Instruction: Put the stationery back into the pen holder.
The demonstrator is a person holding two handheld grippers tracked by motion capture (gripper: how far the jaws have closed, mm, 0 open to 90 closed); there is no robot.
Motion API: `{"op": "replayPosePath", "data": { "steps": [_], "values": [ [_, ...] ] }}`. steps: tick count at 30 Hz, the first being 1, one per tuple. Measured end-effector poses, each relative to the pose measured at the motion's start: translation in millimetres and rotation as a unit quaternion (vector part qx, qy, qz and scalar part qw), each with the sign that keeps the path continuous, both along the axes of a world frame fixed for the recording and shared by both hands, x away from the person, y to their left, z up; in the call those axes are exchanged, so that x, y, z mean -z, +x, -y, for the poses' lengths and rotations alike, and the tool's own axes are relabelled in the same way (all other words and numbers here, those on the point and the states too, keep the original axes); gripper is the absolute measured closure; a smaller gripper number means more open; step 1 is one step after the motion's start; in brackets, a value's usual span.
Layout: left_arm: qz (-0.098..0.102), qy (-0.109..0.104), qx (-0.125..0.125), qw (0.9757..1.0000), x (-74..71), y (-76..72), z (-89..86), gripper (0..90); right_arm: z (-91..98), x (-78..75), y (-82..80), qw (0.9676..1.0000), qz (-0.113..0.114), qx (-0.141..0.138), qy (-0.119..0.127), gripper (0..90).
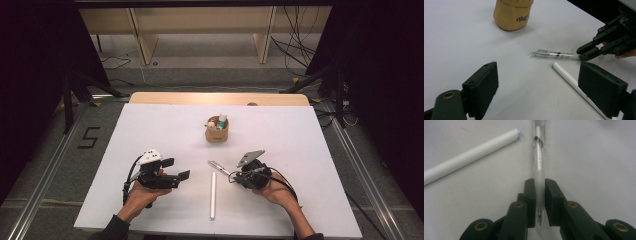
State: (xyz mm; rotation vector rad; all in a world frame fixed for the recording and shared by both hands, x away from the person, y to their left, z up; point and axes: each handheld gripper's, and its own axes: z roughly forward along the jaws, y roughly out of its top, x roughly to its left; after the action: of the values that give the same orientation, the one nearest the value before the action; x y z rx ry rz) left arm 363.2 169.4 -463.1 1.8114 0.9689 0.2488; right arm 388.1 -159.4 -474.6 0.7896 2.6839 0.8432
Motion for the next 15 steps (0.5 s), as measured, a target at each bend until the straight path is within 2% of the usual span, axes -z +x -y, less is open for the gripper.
{"op": "replayPosePath", "data": {
  "steps": [5,15],
  "values": [
    [0.003,0.0,0.001,1.0,-1.1,-0.6,0.5,16.0,1.1,-4.6,-3.6,0.9999,0.012,0.0,0.002,81.1],
    [0.008,-0.002,0.001,1.0,-6.4,-1.2,-1.4,16.0,-4.3,-17.4,-19.2,0.9978,0.063,-0.018,-0.01,81.0]
  ]
}}
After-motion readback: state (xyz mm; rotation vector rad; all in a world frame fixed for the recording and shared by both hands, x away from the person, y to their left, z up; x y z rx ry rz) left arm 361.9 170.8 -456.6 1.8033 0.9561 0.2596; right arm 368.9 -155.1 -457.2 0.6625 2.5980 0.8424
